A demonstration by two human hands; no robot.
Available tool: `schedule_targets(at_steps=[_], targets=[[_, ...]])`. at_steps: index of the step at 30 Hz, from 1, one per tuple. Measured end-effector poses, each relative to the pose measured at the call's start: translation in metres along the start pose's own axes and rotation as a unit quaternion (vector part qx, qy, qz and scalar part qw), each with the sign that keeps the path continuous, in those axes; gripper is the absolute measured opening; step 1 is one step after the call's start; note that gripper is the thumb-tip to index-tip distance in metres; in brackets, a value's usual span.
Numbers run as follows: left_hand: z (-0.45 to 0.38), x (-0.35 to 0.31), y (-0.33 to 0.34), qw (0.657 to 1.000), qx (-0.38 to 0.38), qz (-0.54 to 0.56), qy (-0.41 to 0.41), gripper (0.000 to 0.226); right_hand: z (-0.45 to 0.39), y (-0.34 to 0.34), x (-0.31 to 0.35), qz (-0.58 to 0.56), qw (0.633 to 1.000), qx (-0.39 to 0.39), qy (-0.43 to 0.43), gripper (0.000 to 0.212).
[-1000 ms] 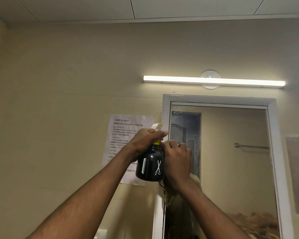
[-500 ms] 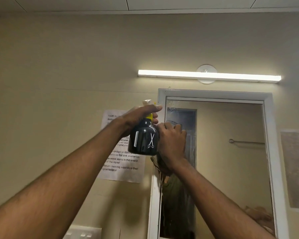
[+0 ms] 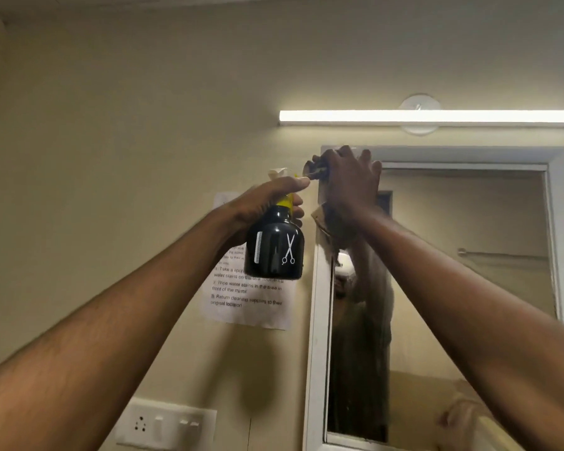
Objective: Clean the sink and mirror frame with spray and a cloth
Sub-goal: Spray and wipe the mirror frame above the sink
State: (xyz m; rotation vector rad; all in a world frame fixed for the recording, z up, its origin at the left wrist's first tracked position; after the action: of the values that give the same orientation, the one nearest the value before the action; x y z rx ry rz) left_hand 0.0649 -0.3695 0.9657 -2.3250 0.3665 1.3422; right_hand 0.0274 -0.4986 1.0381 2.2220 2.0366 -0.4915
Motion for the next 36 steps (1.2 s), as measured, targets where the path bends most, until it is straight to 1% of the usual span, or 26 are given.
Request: schedule_targets(at_steps=[3, 6, 8, 10, 11, 13, 15, 18, 20, 22, 24, 25, 26, 28, 30, 31, 33, 36], targets=[[0.003, 0.021, 0.002, 1.000, 0.010, 0.010, -0.012, 0.051, 0.041, 0.005, 0.011, -0.011, 1.000, -0.020, -0.012, 0.029], [0.002, 0.041, 0.004, 1.000, 0.012, 0.015, -0.019, 0.047, 0.082, 0.009, 0.028, 0.001, 0.999, -0.027, -0.046, 0.021], [0.000, 0.051, 0.006, 0.999, 0.016, 0.016, -0.033, 0.048, 0.112, 0.012, 0.040, -0.002, 0.998, -0.029, -0.058, 0.017], [-0.002, 0.059, 0.010, 0.998, 0.031, 0.024, -0.048, 0.048, 0.142, 0.015, 0.052, -0.009, 0.997, -0.023, -0.068, 0.019], [-0.002, 0.062, 0.013, 0.998, 0.040, 0.029, -0.050, 0.047, 0.158, 0.017, 0.058, -0.011, 0.997, -0.014, -0.073, 0.024], [-0.002, 0.065, 0.017, 0.997, 0.050, 0.041, -0.049, 0.046, 0.192, 0.024, 0.074, -0.010, 0.996, 0.024, -0.088, 0.044], [0.000, 0.066, 0.019, 0.997, 0.051, 0.044, -0.047, 0.048, 0.228, 0.035, 0.092, -0.009, 0.990, 0.090, -0.112, 0.060], [0.005, 0.066, 0.022, 0.997, 0.053, 0.029, -0.047, 0.048, 0.277, 0.053, 0.113, -0.017, 0.972, 0.181, -0.149, 0.060], [0.007, 0.067, 0.024, 0.997, 0.054, 0.026, -0.047, 0.049, 0.290, 0.061, 0.115, -0.028, 0.964, 0.216, -0.153, 0.066], [0.009, 0.065, 0.025, 0.997, 0.051, 0.022, -0.046, 0.052, 0.284, 0.060, 0.108, -0.033, 0.967, 0.208, -0.142, 0.073], [0.007, 0.063, 0.026, 0.997, 0.054, 0.013, -0.045, 0.051, 0.264, 0.055, 0.100, -0.037, 0.976, 0.170, -0.128, 0.073], [0.006, 0.061, 0.028, 0.997, 0.057, 0.007, -0.045, 0.046, 0.251, 0.053, 0.096, -0.037, 0.982, 0.144, -0.120, 0.070], [0.006, 0.057, 0.029, 0.997, 0.057, 0.002, -0.042, 0.040, 0.235, 0.049, 0.092, -0.036, 0.986, 0.115, -0.112, 0.064], [0.005, 0.052, 0.033, 0.998, 0.055, -0.011, -0.043, 0.031, 0.199, 0.042, 0.081, -0.026, 0.995, 0.051, -0.087, 0.044], [0.003, 0.047, 0.034, 0.997, 0.053, -0.017, -0.046, 0.036, 0.159, 0.033, 0.066, -0.008, 0.998, 0.005, -0.057, 0.026], [0.002, 0.042, 0.034, 0.997, 0.059, -0.014, -0.039, 0.037, 0.139, 0.030, 0.058, -0.004, 0.999, -0.003, -0.044, 0.021], [0.002, 0.031, 0.036, 0.997, 0.080, 0.001, -0.009, 0.029, 0.103, 0.024, 0.043, -0.022, 1.000, -0.004, -0.015, 0.018], [0.002, 0.023, 0.035, 0.998, 0.061, 0.005, 0.014, 0.015, 0.054, 0.013, 0.026, -0.027, 1.000, -0.002, -0.001, 0.023]])
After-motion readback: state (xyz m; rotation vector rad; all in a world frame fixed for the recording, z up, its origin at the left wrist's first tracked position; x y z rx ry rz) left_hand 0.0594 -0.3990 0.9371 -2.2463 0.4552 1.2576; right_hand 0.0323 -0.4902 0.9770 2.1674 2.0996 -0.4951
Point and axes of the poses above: each hand's wrist, its own z-axis away from the middle knuckle, its own y-axis out of the palm, x = y × z, the point moved 8 cm from there along -z, towards the middle knuckle, and after that the axes turned 12 degrees about -y, right-handed, at the moved point
